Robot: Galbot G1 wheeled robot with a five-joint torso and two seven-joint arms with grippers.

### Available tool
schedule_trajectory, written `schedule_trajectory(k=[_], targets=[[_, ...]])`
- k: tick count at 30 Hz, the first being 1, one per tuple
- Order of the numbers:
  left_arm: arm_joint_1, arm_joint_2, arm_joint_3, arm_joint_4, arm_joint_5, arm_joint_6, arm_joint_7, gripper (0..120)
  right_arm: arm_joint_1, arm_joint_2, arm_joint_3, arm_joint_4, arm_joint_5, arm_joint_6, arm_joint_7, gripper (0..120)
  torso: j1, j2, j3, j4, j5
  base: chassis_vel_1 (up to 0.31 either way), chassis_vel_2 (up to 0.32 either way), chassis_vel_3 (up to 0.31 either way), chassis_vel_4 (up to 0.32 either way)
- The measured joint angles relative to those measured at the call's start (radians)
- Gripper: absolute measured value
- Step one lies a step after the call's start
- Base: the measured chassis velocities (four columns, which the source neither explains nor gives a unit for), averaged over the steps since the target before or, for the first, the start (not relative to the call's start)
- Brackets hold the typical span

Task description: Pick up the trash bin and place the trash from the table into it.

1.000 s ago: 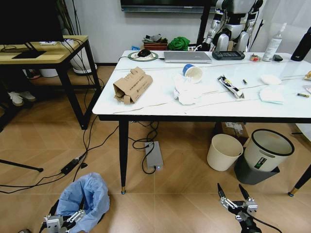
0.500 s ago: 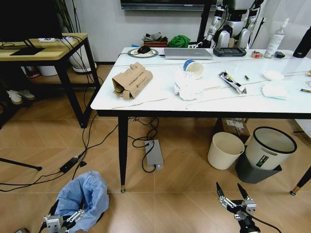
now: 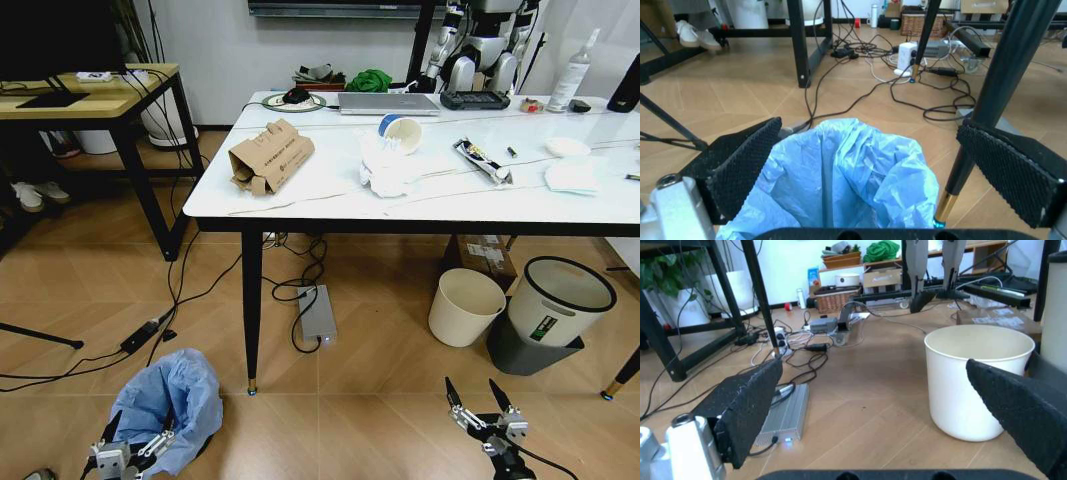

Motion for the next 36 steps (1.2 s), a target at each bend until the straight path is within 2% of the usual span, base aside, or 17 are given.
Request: schedule_trajectory(k=[24,28,36], targets=[[-0.005,-0.003,-0.002,0.009,0.003,-0.017,0.001,100,0.001,-0.001,0.0,-0.004,0.0,0.003,-0.001,100,-0.025,-0.092,-0.068,0.0,0.0,0.0,0.0,0.0,0.0],[-0.006,-0.004,-0.002,0.01,0.001,-0.031,0.009,100,0.001,-0.001,-0.001,-0.007,0.0,0.004,-0.001,100,-0.031,-0.116,-0.086,0.0,0.0,0.0,0.0,0.0,0.0],[-0.007,-0.002,-0.011,0.013,-0.013,-0.033,0.016,100,0.001,0.001,-0.004,-0.015,-0.001,0.009,-0.002,100,-0.035,-0.127,-0.093,0.0,-0.0001,0.0,0.0,0.0,0.0]])
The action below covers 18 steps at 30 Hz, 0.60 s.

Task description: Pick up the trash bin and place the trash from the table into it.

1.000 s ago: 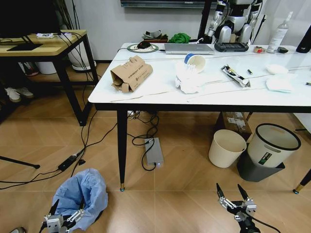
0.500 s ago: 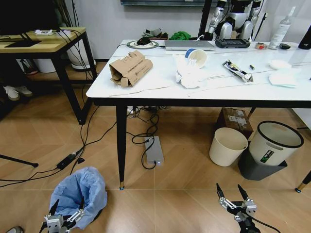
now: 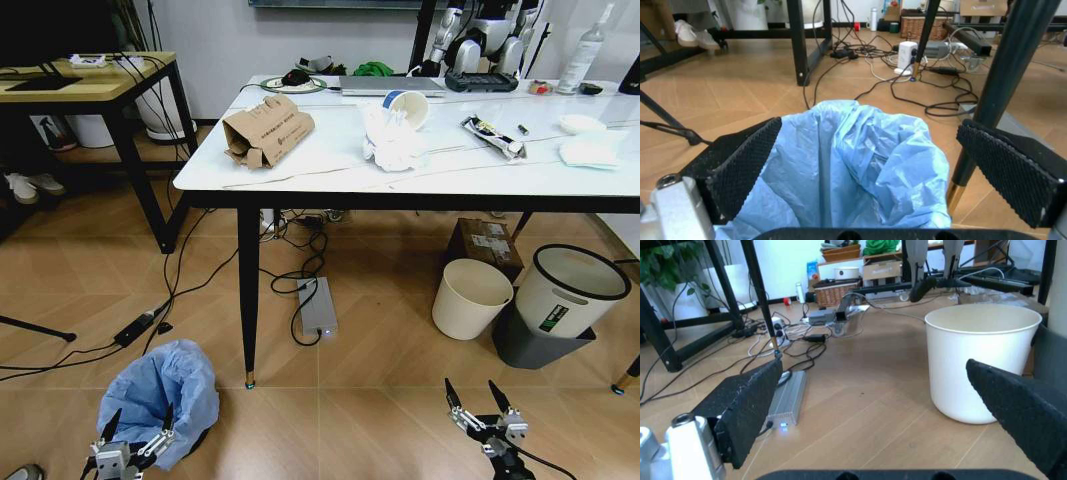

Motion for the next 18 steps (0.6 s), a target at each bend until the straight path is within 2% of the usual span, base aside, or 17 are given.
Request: schedule_trajectory(k=[6,9,11,12,13,14,15,17,18], targets=[[-0.043,0.021,-0.052,0.037,-0.04,0.064,-0.057,100,0.007,0.01,-0.009,-0.022,-0.003,0.01,-0.001,100,0.0,0.001,0.001,-0.0001,-0.0004,0.0,0.0,0.0,0.0],[-0.068,0.041,-0.09,0.029,-0.055,0.149,-0.108,100,0.011,0.022,-0.019,-0.032,-0.012,0.016,-0.003,100,0.0,0.002,0.002,0.0002,0.0,0.0,0.0,0.0,0.0],[-0.085,0.063,-0.109,0.007,-0.069,0.231,-0.158,100,0.018,0.043,-0.029,-0.045,-0.027,0.023,-0.004,100,0.0,0.003,0.003,-0.0001,-0.0006,0.0,0.0,0.0,0.0],[-0.087,0.08,-0.125,-0.025,-0.106,0.317,-0.173,100,0.024,0.067,-0.041,-0.059,-0.043,0.031,-0.005,100,0.001,0.004,0.003,-0.0001,-0.0003,0.0,0.0,0.0,0.0],[-0.087,0.08,-0.125,-0.025,-0.106,0.317,-0.173,100,0.024,0.067,-0.041,-0.059,-0.043,0.031,-0.005,100,0.001,0.004,0.003,-0.0001,-0.0003,0.0,0.0,0.0,0.0],[-0.086,0.089,-0.137,-0.054,-0.142,0.396,-0.181,100,0.028,0.082,-0.052,-0.07,-0.054,0.037,-0.005,100,0.001,0.004,0.004,-0.0002,0.0001,0.0,0.0,0.0,0.0],[-0.087,0.091,-0.141,-0.064,-0.152,0.422,-0.184,100,0.029,0.085,-0.056,-0.074,-0.057,0.04,-0.005,100,0.001,0.005,0.004,-0.0001,0.0002,0.0,0.0,0.0,0.0],[-0.097,0.105,-0.162,-0.108,-0.194,0.561,-0.194,100,0.034,0.091,-0.081,-0.102,-0.085,0.061,-0.005,100,0.001,0.006,0.004,0.0002,-0.0002,0.0,0.0,0.0,0.0],[-0.105,0.11,-0.167,-0.114,-0.199,0.59,-0.195,100,0.035,0.091,-0.087,-0.109,-0.092,0.067,-0.005,100,0.001,0.006,0.005,0.0001,-0.0002,0.0,0.0,0.0,0.0]])
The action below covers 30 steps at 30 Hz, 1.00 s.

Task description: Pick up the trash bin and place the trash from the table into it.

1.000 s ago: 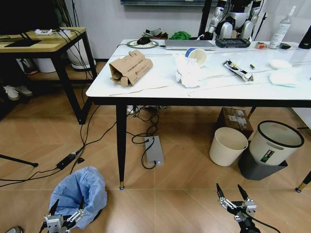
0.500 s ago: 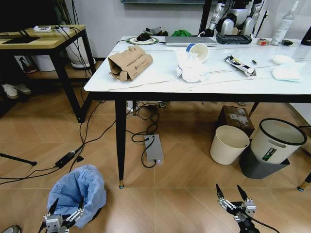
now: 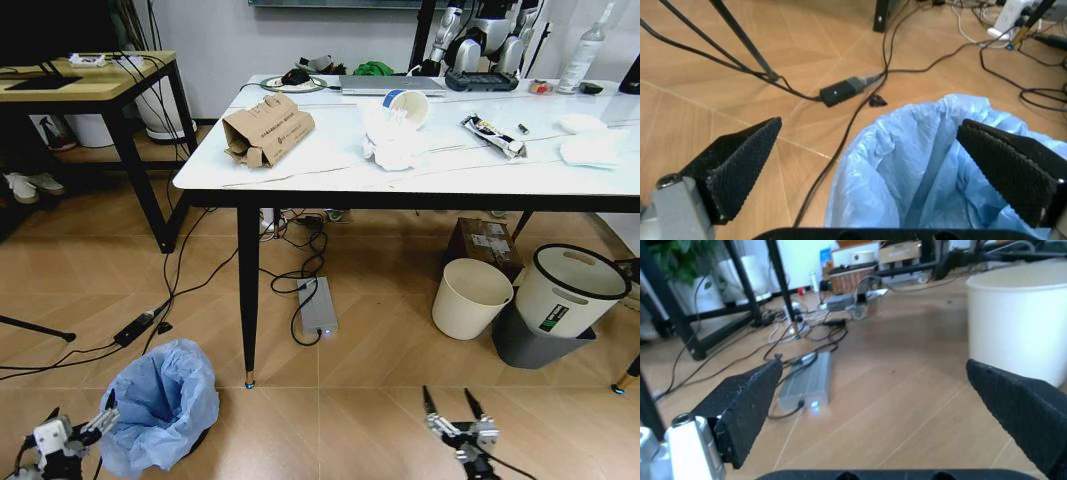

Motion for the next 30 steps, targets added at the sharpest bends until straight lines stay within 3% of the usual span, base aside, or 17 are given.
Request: schedule_trajectory(k=[5,13,20,30], targets=[[-0.041,0.016,-0.005,0.01,0.004,0.065,0.0,100,-0.001,0.0,-0.018,-0.027,-0.026,0.024,0.0,100,0.0,0.001,0.001,-0.0002,0.0001,0.0,0.0,0.0,0.0],[-0.109,0.021,0.027,0.113,0.028,0.14,0.007,100,-0.008,0.0,-0.008,-0.027,-0.025,0.031,0.0,100,0.001,0.003,0.002,-0.0001,0.0001,0.0,0.0,0.0,0.0],[-0.156,0.03,0.023,0.201,0.029,0.146,0.007,100,-0.017,0.003,-0.009,-0.02,-0.023,0.031,0.001,100,0.001,0.004,0.003,-0.0001,0.0002,0.0,0.0,0.0,0.0],[-0.195,0.036,0.024,0.255,0.029,0.15,0.015,97,-0.025,0.002,-0.015,-0.007,-0.024,0.034,0.001,100,0.001,0.004,0.003,-0.0001,0.0004,0.0,0.0,0.0,0.0]])
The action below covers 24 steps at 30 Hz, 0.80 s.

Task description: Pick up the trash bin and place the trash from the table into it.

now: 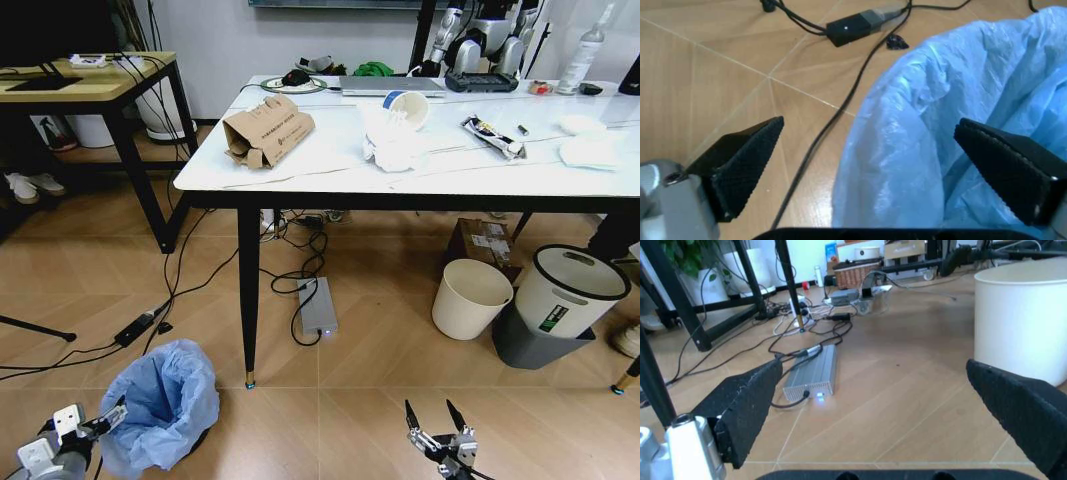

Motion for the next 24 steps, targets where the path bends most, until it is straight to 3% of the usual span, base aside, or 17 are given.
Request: schedule_trajectory(k=[10,17,24], targets=[[-0.018,-0.01,0.004,0.035,0.024,-0.005,0.018,75,-0.009,-0.001,-0.003,0.023,0.0,0.003,0.0,100,0.0,0.001,0.0,0.0,-0.0001,0.0,0.0,0.0,0.0],[-0.046,-0.019,0.013,0.084,0.04,-0.02,0.024,43,-0.014,-0.001,-0.001,0.038,0.003,0.001,0.002,100,0.0,0.001,0.0,0.0001,0.001,0.0,0.0,0.0,0.0],[-0.057,-0.028,0.021,0.09,0.047,-0.022,0.026,20,-0.015,-0.001,0.003,0.038,0.006,-0.001,0.003,100,0.0,0.001,0.001,0.0001,0.0005,0.0,0.0,0.0,0.0]])
